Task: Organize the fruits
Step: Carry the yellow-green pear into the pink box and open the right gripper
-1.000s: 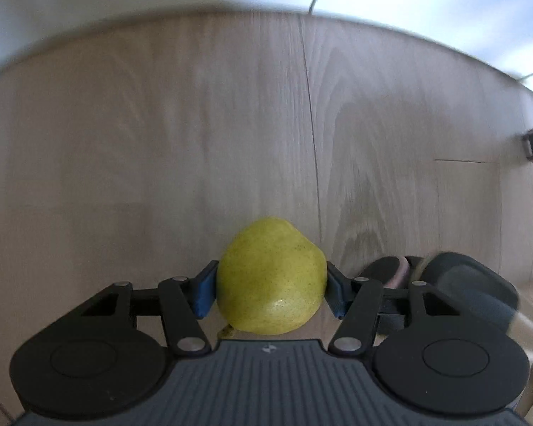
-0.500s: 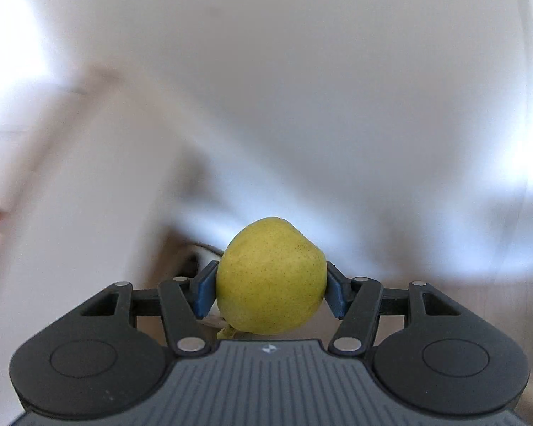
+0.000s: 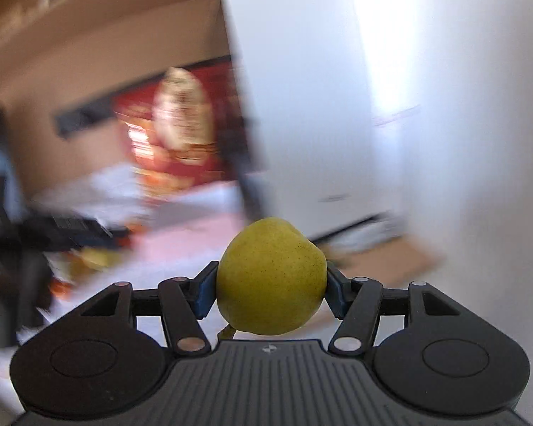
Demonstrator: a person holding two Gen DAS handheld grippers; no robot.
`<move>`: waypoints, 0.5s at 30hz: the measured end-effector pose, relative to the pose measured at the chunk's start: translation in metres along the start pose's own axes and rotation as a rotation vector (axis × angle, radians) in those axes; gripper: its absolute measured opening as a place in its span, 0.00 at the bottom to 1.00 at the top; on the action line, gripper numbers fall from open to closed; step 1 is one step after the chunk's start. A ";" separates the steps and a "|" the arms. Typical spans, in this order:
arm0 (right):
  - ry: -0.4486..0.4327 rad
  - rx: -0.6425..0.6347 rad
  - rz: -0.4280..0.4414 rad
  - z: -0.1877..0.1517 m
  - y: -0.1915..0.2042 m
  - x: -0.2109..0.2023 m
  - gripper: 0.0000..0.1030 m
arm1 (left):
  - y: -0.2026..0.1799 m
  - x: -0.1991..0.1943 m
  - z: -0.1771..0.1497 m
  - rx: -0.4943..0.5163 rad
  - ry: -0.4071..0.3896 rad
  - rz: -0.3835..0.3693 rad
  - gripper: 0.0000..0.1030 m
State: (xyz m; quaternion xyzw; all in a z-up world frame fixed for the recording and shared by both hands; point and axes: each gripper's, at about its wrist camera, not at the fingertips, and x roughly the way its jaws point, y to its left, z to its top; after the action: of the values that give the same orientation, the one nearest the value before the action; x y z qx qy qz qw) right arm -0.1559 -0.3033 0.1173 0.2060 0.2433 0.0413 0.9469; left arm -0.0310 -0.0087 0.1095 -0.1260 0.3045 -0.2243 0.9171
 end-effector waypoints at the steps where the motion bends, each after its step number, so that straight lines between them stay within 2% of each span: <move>1: 0.044 0.077 0.096 0.005 -0.001 0.014 0.58 | 0.006 -0.010 0.000 -0.014 -0.013 0.023 0.36; 4: 0.209 0.338 0.371 0.010 -0.006 0.076 0.58 | 0.028 -0.032 0.001 -0.049 -0.033 0.074 0.36; 6: 0.298 0.460 0.490 0.002 -0.001 0.113 0.58 | 0.047 -0.045 -0.002 -0.055 -0.029 0.116 0.36; 9: 0.413 0.592 0.580 -0.017 0.015 0.160 0.58 | 0.085 -0.057 -0.006 -0.094 0.015 0.204 0.36; 15: 0.596 0.841 0.729 -0.044 0.058 0.239 0.58 | 0.168 -0.068 -0.013 -0.240 0.069 0.285 0.36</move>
State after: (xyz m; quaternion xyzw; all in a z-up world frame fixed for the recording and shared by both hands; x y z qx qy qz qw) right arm 0.0345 -0.1912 0.0004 0.6098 0.4064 0.3180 0.6016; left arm -0.0311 0.1689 0.0718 -0.1824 0.3751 -0.0585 0.9070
